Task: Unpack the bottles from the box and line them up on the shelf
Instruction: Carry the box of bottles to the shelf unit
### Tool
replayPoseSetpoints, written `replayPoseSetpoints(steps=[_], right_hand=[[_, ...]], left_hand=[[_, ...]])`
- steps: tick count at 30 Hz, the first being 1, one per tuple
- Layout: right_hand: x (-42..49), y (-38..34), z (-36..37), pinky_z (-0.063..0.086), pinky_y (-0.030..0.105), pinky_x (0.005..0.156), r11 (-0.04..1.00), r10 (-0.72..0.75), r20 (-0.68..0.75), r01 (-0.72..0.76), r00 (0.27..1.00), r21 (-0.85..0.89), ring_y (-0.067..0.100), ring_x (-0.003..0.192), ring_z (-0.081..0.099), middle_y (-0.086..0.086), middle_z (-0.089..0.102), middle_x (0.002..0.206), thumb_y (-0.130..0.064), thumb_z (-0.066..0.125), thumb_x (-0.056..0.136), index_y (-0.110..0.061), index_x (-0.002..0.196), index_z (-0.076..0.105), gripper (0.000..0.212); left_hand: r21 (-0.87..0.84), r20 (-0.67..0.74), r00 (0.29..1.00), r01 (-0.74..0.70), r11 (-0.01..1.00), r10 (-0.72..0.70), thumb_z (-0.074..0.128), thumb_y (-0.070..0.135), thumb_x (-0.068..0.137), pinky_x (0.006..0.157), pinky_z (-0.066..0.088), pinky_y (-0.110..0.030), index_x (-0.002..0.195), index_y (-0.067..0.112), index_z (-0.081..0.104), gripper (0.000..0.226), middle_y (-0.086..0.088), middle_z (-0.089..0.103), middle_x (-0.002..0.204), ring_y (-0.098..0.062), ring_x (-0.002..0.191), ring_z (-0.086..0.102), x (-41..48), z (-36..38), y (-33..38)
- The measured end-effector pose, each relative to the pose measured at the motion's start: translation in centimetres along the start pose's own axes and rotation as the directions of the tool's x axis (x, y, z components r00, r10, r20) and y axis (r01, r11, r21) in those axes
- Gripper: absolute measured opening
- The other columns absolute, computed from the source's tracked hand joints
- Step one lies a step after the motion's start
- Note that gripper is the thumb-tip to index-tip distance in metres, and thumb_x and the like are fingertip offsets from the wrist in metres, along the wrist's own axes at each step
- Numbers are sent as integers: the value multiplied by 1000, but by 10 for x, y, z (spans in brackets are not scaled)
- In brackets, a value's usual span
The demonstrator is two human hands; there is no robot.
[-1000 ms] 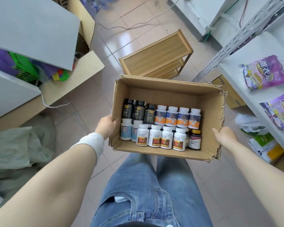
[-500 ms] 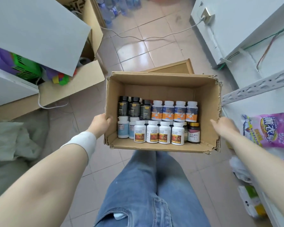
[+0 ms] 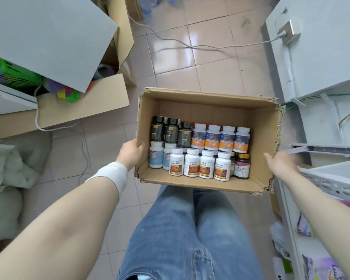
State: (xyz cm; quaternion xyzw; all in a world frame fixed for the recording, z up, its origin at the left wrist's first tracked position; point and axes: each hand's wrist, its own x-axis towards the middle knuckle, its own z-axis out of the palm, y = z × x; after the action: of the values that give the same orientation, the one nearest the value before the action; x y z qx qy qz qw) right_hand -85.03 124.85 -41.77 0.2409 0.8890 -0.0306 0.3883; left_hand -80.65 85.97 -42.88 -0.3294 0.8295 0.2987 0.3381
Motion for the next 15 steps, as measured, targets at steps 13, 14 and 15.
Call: replayPoseSetpoints(steps=[13,14,15], right_hand=[[117,-57,-28,43,37,81,997,-70,98,71,993,-9,37,96,56,21,60,101,-33,40,99,6,105,58,43],[127,-60,-27,44,37,80,997,-73,100,75,992,-13,36,93,55,20,59,98,-33,40,99,6,105,58,43],[135,-64,-25,45,38,81,997,-68,101,70,993,-15,35,92,55,20,59,98,-32,40,99,6,105,58,43]], left_hand=[[2,11,987,163,987,-163,40,24,97,77,40,-32,111,2,57,32,-22,60,110,-30,89,49,68,33,29],[-5,6,985,174,985,-174,40,24,97,78,40,-32,112,2,57,32,-22,59,110,-30,89,49,75,38,31],[-7,4,983,182,983,-182,40,24,97,78,40,-32,112,1,57,32,-22,59,110,-31,90,49,80,41,33]])
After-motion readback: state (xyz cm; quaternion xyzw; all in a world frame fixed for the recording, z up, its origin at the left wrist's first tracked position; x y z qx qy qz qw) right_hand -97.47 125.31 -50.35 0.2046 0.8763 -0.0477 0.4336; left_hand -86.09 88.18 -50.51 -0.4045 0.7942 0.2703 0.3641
